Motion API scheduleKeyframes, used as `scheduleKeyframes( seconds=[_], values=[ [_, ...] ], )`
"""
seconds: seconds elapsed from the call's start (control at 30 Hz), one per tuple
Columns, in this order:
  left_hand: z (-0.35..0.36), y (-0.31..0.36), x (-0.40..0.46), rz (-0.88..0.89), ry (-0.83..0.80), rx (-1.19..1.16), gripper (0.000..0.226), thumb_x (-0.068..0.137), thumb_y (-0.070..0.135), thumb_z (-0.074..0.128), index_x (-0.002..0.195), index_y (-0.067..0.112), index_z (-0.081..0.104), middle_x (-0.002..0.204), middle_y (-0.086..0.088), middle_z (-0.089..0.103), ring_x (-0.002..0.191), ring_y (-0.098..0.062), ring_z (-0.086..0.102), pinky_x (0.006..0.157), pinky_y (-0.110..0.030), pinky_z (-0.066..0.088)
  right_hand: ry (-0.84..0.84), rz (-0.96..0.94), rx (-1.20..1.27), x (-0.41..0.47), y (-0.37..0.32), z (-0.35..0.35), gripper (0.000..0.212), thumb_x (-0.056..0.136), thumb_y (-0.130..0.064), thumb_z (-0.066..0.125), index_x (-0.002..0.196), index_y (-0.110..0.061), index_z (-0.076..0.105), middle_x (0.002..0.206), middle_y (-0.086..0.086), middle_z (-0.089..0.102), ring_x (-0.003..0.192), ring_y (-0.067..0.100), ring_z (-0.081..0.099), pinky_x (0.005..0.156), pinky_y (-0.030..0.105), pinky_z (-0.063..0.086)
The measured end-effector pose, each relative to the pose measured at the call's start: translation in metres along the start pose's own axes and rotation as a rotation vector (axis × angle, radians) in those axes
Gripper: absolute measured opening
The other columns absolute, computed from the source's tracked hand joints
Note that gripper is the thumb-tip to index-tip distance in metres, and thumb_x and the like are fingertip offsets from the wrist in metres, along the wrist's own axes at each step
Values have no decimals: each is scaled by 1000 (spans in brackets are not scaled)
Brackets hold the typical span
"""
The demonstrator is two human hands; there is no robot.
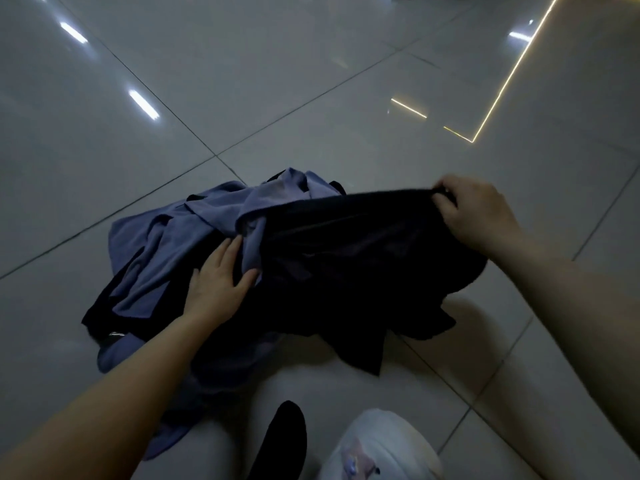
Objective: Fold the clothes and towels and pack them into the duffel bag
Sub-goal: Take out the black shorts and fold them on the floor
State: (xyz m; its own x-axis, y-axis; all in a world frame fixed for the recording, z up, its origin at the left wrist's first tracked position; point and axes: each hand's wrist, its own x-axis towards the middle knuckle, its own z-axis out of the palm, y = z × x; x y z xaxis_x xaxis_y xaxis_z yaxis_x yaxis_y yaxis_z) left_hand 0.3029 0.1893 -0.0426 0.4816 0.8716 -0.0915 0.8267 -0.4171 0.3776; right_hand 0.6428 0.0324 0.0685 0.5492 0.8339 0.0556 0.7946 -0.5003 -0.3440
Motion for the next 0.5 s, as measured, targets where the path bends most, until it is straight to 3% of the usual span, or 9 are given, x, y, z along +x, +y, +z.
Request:
scheduleKeyframes(
  seconds=[0.1, 0.2, 0.3, 0.37, 0.5],
  values=[
    [4, 0, -5, 41, 6, -17, 68, 93, 51, 46, 151, 24, 22, 157, -2, 24, 144, -21, 23, 113, -50, 28, -125, 97, 2, -9, 19, 17, 22, 97, -26, 49, 108, -12, 61, 114, 21, 63, 105, 40, 56, 85, 42, 44],
    [3, 3, -9, 43, -12, -29, 83, 85, 69, 43, 152, 26, 18, 158, 0, 20, 145, -20, 20, 115, -50, 25, -99, 140, 22, -7, 21, 19, 24, 97, -29, 48, 107, -12, 61, 114, 22, 63, 105, 40, 55, 85, 42, 43],
    [3, 10, -19, 124, 34, 52, 104, 68, 85, 34, 152, 34, 0, 161, 3, 3, 148, -18, 2, 117, -51, 7, -24, 162, 25, 4, 20, 11, 27, 97, -31, 47, 107, -11, 62, 114, 23, 62, 106, 41, 54, 84, 42, 43],
    [6, 19, -24, 273, 122, 108, 108, 65, 84, 43, 152, 35, 0, 162, -2, -2, 148, -22, -4, 115, -53, 3, 48, 207, 58, 11, 20, 0, 29, 98, -30, 46, 109, -9, 62, 116, 24, 61, 108, 42, 53, 85, 41, 42],
    [21, 36, -22, 719, 128, 350, 105, 65, 75, 61, 151, 29, 20, 159, -10, 16, 147, -31, 10, 109, -63, 21, 88, 329, 104, 19, 34, -12, 30, 97, -25, 48, 112, -5, 63, 119, 24, 60, 111, 41, 52, 86, 37, 40]
  ],
)
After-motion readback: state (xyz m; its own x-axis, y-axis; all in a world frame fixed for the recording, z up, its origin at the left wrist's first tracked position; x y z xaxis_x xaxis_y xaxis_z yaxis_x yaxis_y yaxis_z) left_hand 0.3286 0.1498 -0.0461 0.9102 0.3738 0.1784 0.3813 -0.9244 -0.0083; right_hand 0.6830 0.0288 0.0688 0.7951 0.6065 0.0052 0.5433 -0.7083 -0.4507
